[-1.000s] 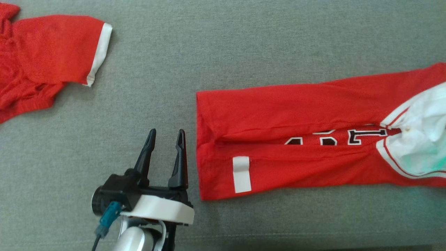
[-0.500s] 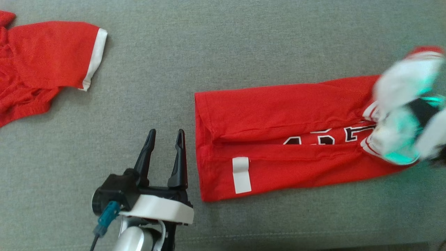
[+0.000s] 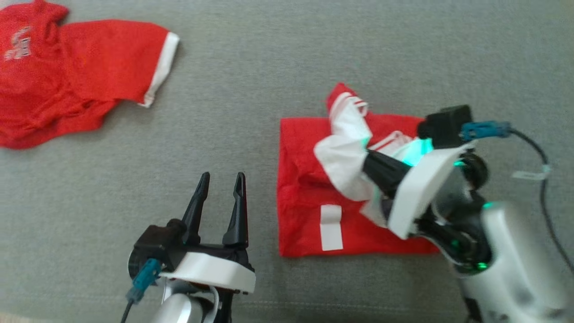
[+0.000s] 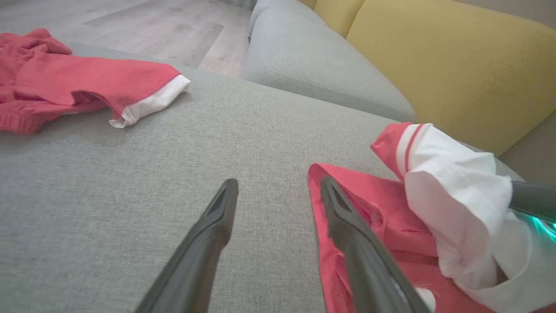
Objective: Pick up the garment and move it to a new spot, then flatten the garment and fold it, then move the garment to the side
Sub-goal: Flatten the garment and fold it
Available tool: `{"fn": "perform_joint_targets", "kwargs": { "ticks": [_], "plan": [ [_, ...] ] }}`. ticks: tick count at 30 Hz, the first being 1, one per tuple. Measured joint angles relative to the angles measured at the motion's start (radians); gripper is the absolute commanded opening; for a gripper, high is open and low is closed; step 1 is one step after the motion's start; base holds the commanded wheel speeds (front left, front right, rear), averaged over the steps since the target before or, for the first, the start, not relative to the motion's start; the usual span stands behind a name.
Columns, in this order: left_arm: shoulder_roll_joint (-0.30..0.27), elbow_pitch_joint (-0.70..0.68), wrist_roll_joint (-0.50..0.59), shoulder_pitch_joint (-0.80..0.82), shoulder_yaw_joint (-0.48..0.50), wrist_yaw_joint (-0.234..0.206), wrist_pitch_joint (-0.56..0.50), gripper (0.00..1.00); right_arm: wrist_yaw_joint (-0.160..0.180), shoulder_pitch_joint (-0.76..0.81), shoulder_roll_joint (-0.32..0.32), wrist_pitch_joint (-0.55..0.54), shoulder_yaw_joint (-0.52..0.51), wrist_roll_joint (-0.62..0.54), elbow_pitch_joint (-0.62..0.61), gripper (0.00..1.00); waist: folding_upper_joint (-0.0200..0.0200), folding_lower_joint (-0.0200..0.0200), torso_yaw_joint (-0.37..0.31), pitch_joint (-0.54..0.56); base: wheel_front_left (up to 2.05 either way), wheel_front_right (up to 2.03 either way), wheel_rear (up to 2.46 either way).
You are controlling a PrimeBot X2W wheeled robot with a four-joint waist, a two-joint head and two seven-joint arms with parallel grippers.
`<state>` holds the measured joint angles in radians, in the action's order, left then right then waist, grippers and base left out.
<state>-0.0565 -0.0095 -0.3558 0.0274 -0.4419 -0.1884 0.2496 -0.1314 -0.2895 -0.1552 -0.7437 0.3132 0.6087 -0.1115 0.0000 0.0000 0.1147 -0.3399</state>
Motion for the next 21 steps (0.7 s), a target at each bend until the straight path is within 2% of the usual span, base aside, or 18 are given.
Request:
{"fn": "perform_joint_targets", "kwargs": {
  "ticks": [4,11,12,13,14,21],
  "plan": [
    [0.000,0.006,-0.009,-0.002,-0.005,-0.002,0.000,1.00,0.000,-0.021,0.052,0.026,0.022,-0.013,0.040,0.00,0.0000,0.0000,0.028,0.017,0.00,0.00,0.00],
    [0.000,0.010,-0.018,-0.004,-0.014,-0.003,0.000,1.00,0.000,-0.049,0.080,0.050,0.051,-0.056,0.147,0.00,0.0000,0.0000,0.050,0.042,0.00,0.00,0.00],
    [0.000,0.010,-0.020,-0.004,-0.017,-0.002,0.000,1.00,0.000,-0.049,0.081,0.051,0.051,-0.064,0.163,0.12,0.0000,0.0000,0.051,0.045,0.00,0.00,0.00],
    [0.000,0.011,-0.020,-0.004,-0.020,-0.002,0.000,1.00,0.000,-0.048,0.081,0.059,0.051,-0.065,0.177,0.46,0.0000,0.0000,0.052,0.048,0.00,0.00,0.00],
    [0.000,0.011,-0.020,-0.004,-0.023,-0.002,0.000,1.00,0.000,-0.048,0.081,0.067,0.056,-0.064,0.185,1.00,0.0000,0.0000,0.052,0.051,0.00,0.00,0.00],
    [0.000,0.022,-0.025,-0.016,-0.004,0.002,0.000,1.00,0.000,-0.045,0.083,0.169,0.060,0.017,0.156,1.00,0.0000,0.0000,0.028,0.088,0.00,0.00,0.00]
  ]
}}
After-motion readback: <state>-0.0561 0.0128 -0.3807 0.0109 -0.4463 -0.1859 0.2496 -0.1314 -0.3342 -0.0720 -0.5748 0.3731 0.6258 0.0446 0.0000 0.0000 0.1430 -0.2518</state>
